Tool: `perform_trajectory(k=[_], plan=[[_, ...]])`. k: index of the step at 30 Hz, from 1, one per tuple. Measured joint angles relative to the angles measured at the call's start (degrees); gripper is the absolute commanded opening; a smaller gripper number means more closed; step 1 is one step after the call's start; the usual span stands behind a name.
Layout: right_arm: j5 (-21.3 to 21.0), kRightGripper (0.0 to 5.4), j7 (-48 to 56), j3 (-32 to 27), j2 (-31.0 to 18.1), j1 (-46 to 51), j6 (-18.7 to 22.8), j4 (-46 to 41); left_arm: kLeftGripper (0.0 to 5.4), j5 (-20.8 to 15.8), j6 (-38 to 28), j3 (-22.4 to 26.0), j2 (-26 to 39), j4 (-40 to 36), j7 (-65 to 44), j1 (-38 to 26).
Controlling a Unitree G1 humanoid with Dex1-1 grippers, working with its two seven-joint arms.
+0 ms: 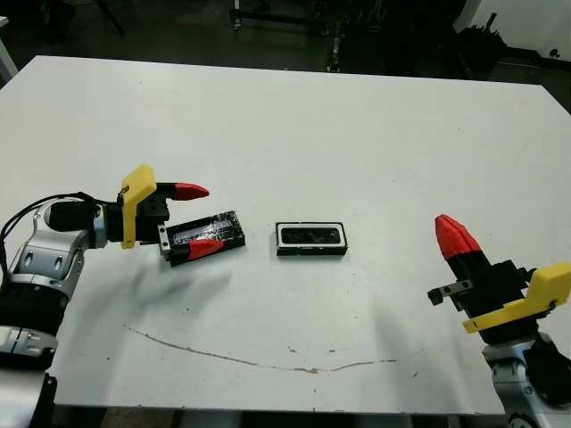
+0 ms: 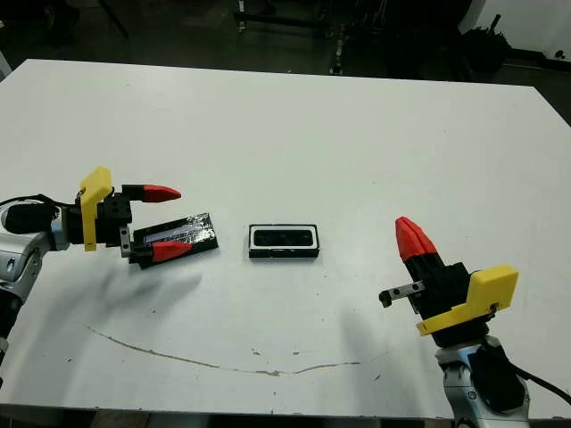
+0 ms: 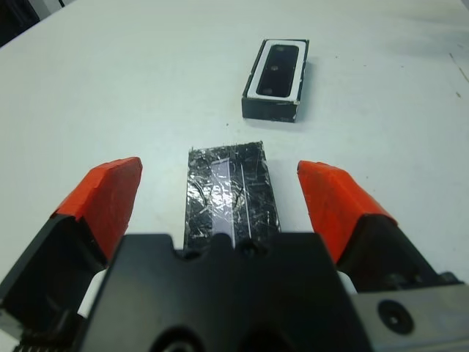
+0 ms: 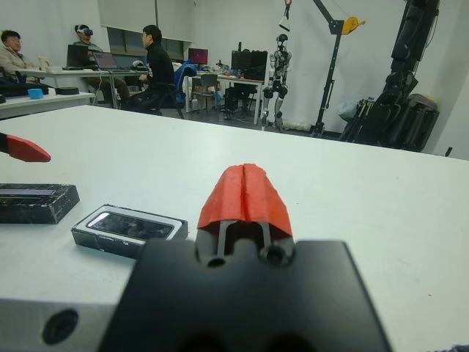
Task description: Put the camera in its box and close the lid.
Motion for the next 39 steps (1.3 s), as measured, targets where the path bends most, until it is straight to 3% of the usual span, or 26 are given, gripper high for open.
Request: perform_trajectory(k=[27, 35, 39], plan=[[0.4, 0.0, 0.2, 0.0, 0.0, 0.3, 0.0, 0.1, 5.4, 2.5, 1.1, -0.6, 0.0, 3.4, 0.7, 0.0], [0.5, 0.0, 0.2, 0.0, 0.0, 0.3, 0.0, 0.1, 5.4, 3.2, -1.8, -0.6, 0.0, 6.4, -0.5, 0.0], [0.5, 0.0, 0.2, 0.2, 0.0, 0.3, 0.0, 0.1, 5.4, 2.6, 0.7, -0.6, 0.0, 7.4, -2.5, -0.2]])
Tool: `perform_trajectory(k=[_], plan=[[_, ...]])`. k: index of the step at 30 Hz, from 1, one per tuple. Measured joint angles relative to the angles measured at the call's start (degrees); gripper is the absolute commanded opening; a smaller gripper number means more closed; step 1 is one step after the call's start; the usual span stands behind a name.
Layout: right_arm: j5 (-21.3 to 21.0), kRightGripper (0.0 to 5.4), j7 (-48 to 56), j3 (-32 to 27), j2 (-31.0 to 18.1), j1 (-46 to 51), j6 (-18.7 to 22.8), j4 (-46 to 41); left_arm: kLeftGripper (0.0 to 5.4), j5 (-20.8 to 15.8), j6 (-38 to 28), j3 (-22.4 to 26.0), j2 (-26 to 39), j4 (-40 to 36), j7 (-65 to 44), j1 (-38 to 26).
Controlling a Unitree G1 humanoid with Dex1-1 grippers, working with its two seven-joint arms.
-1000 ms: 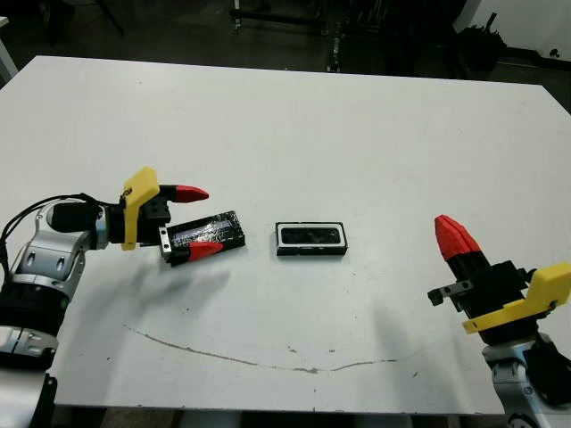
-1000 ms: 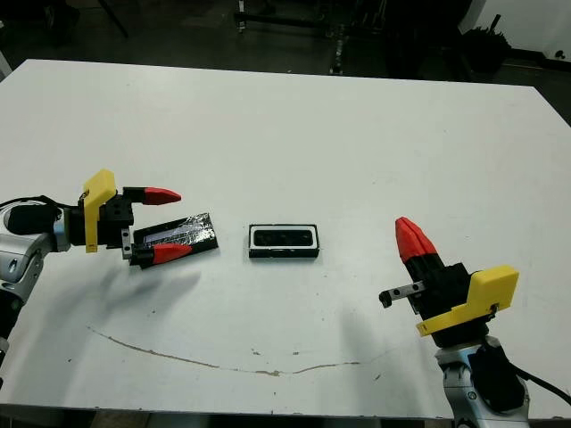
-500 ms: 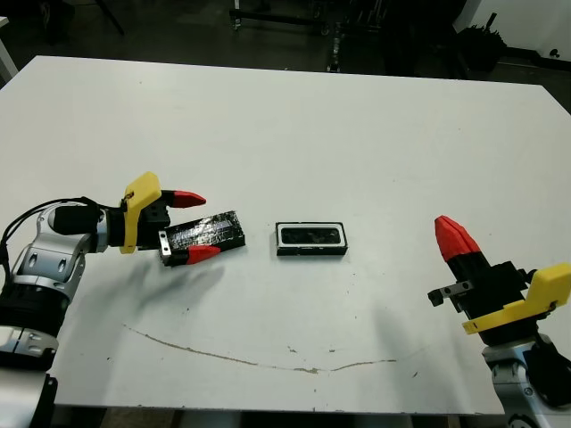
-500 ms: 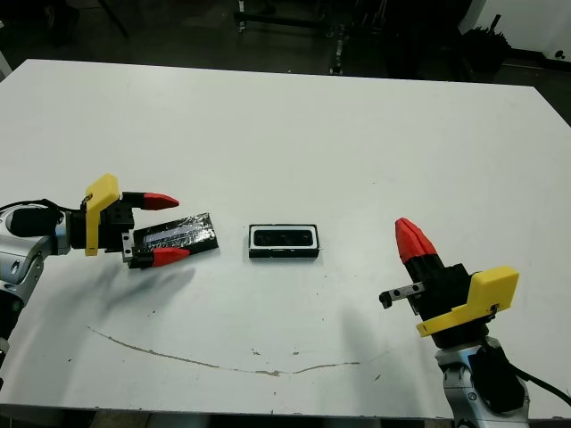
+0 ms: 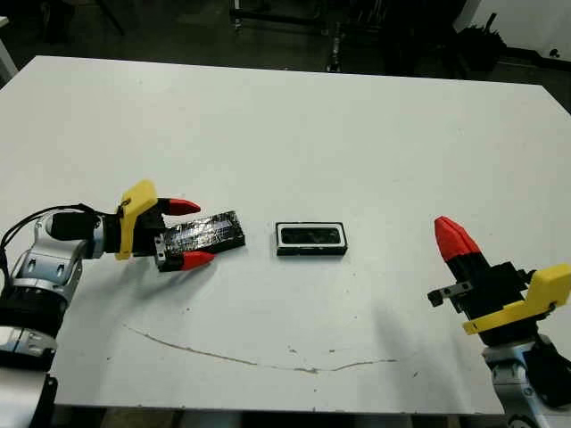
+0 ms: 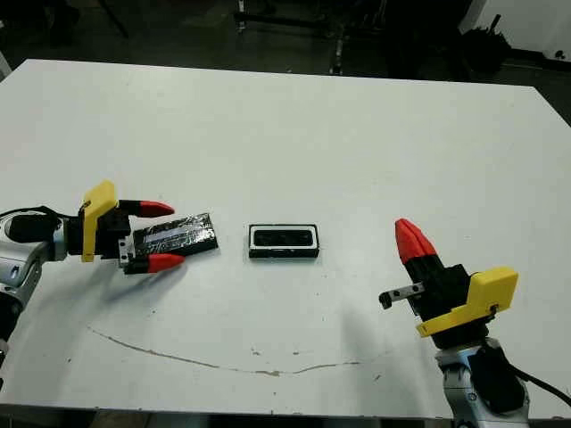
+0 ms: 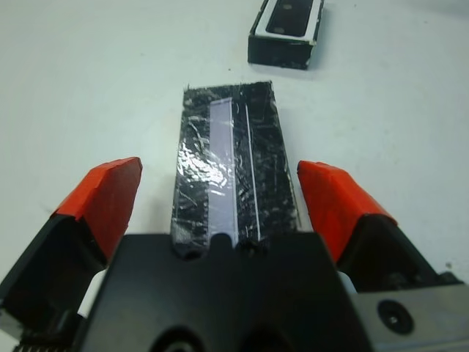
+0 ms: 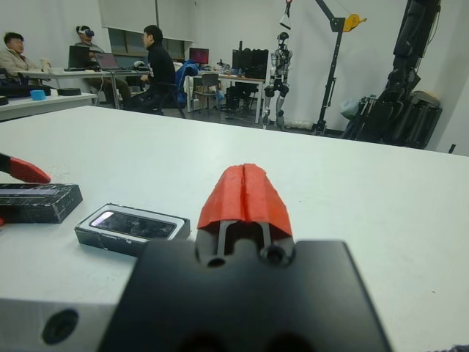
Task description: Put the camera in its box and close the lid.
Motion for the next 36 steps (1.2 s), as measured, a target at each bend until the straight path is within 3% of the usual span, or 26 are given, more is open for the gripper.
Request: perform_trajectory(k=[8, 11, 24, 36], plan=[[0.3, 0.0, 0.1, 0.0, 0.0, -0.1, 0.0, 0.0, 5.4, -0.1, 6.1, 0.1, 0.3, -1.2, -0.6, -0.1], [0.3, 0.0, 0.1, 0.0, 0.0, -0.1, 0.0, 0.1, 5.17, -0.1, 7.6, 0.1, 0.5, -1.9, -0.7, -0.1], [0.3, 0.0, 0.5, 0.0, -0.1, -0.2, 0.1, 0.3, 3.22, -1.5, 11.6, 1.7, 0.4, -6.4, 2.3, 1.4], [0.4, 0.0, 0.6, 0.0, -0.1, -0.3, 0.3, 0.4, 3.16, -2.5, 12.2, 2.1, 0.3, -6.9, 3.5, 1.8]])
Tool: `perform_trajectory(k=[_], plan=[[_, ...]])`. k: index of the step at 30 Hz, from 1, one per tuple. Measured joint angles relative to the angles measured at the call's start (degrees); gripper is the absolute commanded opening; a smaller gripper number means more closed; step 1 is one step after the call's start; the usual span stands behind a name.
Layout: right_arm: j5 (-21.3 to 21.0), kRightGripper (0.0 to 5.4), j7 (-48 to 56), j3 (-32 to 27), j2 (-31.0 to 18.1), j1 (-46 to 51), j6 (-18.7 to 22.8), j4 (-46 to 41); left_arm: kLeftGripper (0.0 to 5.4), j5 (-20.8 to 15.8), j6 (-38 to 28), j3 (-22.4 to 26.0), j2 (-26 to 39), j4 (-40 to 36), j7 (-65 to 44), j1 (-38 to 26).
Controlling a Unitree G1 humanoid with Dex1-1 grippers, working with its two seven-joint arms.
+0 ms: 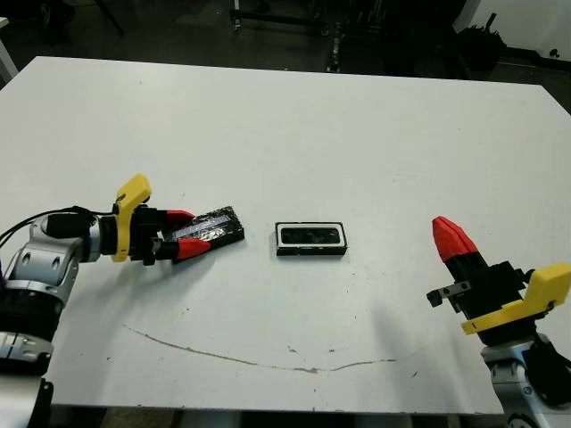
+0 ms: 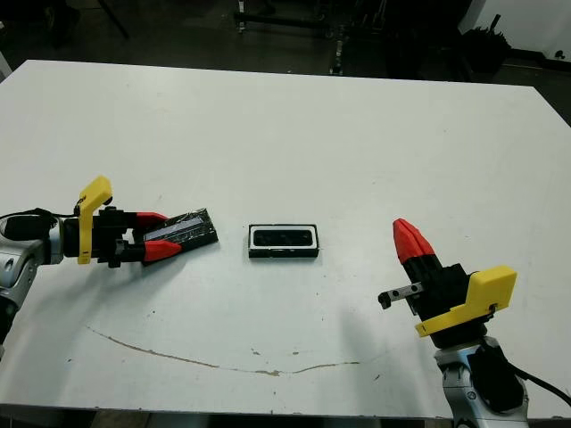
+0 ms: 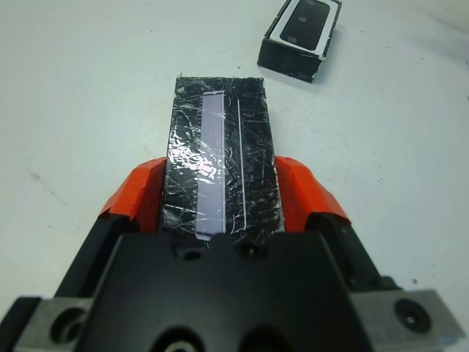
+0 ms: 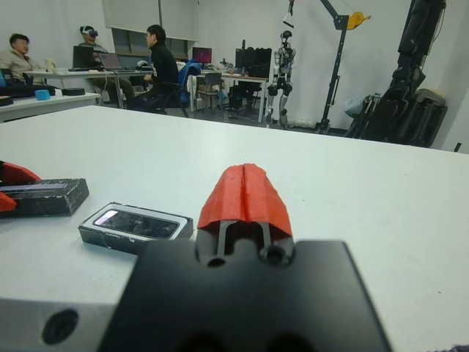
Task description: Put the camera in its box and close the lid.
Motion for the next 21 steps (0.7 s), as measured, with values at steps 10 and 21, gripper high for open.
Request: perform_trajectory(k=[10, 21], plan=[[0.0, 0.0, 0.0, 0.0, 0.0, 0.0, 0.0, 0.4, 3.16, -1.4, 0.4, 1.7, -1.2, -2.2, 3.5, 0.4], [0.0, 0.0, 0.0, 0.5, 0.1, -0.1, 0.0, 0.5, 3.16, -6.0, -3.8, 2.8, -9.8, 3.2, 1.8, -7.2]])
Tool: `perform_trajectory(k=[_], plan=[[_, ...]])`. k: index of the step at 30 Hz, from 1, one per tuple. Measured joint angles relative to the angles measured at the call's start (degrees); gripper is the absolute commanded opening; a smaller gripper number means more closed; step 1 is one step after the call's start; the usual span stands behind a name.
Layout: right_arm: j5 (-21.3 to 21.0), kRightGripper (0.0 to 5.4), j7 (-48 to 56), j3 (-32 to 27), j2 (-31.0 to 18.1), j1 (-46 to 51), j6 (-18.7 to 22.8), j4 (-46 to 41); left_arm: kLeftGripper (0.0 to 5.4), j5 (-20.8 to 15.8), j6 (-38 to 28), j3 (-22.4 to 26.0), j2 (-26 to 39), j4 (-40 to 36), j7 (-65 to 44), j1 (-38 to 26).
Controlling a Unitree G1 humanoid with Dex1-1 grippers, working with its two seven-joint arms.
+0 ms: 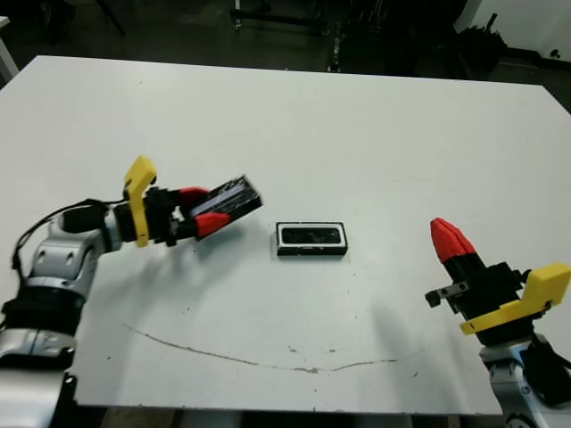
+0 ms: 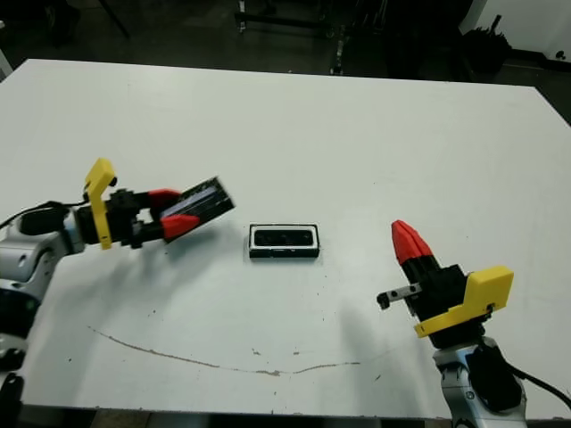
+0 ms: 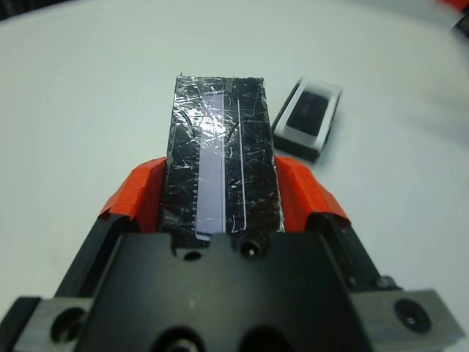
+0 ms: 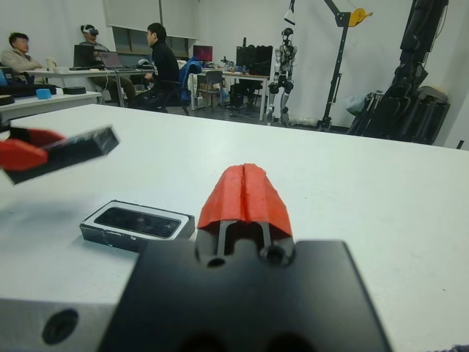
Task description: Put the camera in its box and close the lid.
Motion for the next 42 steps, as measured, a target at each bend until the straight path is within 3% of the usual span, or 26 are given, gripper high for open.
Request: perform_trajectory(k=[4, 14, 27, 42], plan=[[0.0, 0.0, 0.0, 0.0, 0.0, 0.0, 0.0, 0.1, 3.16, 0.6, 0.0, -2.2, -2.1, 3.0, -1.1, -3.0], [-0.1, 0.0, 0.0, 0.0, 0.0, 0.0, 0.0, 0.1, 3.16, 5.9, -3.1, -6.8, -4.7, 14.1, -6.3, -8.7], [-0.4, 0.0, 0.0, 0.0, 0.0, 0.1, 0.0, 0.1, 3.16, 9.7, -5.8, -7.7, -5.7, 20.8, -9.1, -10.8], [-0.2, 0.0, 0.0, 0.0, 0.0, 0.1, 0.0, 0.1, 3.16, 10.7, -7.1, -8.0, -7.9, 24.1, -12.7, -12.6]])
